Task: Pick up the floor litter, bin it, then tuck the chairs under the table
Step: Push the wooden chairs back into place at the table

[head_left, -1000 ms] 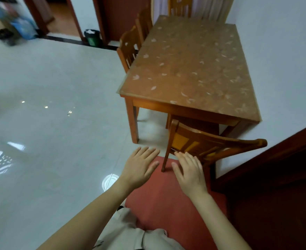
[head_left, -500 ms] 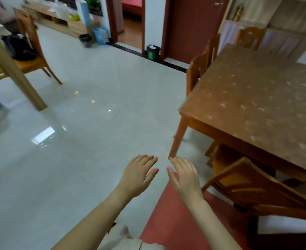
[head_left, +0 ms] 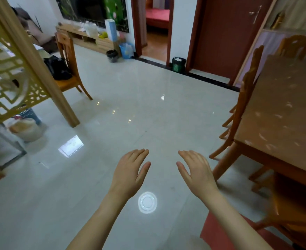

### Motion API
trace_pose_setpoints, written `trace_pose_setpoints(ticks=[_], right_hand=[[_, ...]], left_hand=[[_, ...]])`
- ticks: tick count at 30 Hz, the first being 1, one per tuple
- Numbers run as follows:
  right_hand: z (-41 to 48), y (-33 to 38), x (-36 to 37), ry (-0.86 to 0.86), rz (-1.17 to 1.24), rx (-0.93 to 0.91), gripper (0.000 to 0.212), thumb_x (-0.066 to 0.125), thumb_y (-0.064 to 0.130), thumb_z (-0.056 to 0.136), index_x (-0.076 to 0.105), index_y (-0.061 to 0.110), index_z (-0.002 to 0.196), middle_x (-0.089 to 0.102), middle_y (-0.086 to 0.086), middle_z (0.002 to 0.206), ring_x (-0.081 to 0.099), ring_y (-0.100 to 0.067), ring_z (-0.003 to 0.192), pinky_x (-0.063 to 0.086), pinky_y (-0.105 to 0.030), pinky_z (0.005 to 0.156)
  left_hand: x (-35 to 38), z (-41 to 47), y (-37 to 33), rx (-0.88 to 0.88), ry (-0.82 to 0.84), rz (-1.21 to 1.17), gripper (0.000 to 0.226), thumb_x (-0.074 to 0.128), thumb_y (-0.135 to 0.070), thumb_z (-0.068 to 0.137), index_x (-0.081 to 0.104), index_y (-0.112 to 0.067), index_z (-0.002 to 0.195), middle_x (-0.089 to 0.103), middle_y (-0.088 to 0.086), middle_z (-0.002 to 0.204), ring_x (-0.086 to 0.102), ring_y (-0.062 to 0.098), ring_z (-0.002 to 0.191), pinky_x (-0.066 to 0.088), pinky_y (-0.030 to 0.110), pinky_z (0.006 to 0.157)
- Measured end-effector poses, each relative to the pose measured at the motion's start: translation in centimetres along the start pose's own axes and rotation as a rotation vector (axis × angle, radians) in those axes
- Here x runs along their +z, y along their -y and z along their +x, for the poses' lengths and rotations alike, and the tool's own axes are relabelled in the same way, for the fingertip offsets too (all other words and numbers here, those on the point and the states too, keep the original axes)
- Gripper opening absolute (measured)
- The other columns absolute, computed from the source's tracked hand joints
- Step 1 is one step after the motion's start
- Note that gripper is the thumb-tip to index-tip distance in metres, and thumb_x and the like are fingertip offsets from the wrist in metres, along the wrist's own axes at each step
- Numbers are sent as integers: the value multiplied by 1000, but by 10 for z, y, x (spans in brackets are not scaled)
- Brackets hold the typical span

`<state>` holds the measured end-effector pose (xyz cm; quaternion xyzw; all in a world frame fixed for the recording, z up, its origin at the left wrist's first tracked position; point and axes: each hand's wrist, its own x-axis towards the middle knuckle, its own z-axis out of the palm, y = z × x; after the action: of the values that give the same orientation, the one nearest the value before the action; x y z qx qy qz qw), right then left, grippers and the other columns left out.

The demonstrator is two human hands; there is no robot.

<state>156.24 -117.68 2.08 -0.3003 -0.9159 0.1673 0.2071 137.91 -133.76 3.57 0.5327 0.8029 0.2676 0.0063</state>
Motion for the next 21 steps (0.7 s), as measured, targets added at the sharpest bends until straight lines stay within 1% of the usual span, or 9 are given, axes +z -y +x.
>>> trace_pose_setpoints(ticks=[4,7,9,13,19,21], right_hand=[[41,-11,17,27,-21,18,48,37,46,99,59,17,130,62,3,128,52,-21,124,34,-39,109],[74,-32,38,61,-30,51,49,36,47,98,59,17,129,63,3,127,53,-21,124,35,-40,108],[106,-48,55,71,-27,62,48,37,46,97,61,17,127,64,4,124,54,-21,120,36,-38,106],[200,-70,83,70,20,41,47,38,44,96,62,15,124,66,2,120,57,-20,114,39,-36,101],[355,-88,86,37,75,4,49,36,45,97,61,15,127,64,1,124,55,-20,118,38,-37,105],[400,-101,86,30,73,13,49,36,45,97,60,15,128,63,1,125,54,-20,120,38,-40,106]], left_hand=[[22,41,24,-5,33,-36,61,19,-54,99,54,-19,134,56,-3,135,47,19,126,34,35,107],[47,77,42,-4,94,-28,60,20,-54,99,54,-19,134,57,-3,134,48,21,125,37,38,105],[60,107,57,-22,121,-11,60,21,-54,99,54,-19,134,57,-3,132,50,21,124,38,38,105],[68,189,93,-101,136,40,64,18,-58,98,54,-19,134,58,-4,132,49,21,124,37,36,106],[43,335,137,-143,43,86,60,23,-54,97,54,-19,134,57,-4,132,48,19,125,32,32,106],[45,377,151,-149,31,74,60,23,-55,97,54,-19,134,57,-4,132,47,19,125,32,32,106]])
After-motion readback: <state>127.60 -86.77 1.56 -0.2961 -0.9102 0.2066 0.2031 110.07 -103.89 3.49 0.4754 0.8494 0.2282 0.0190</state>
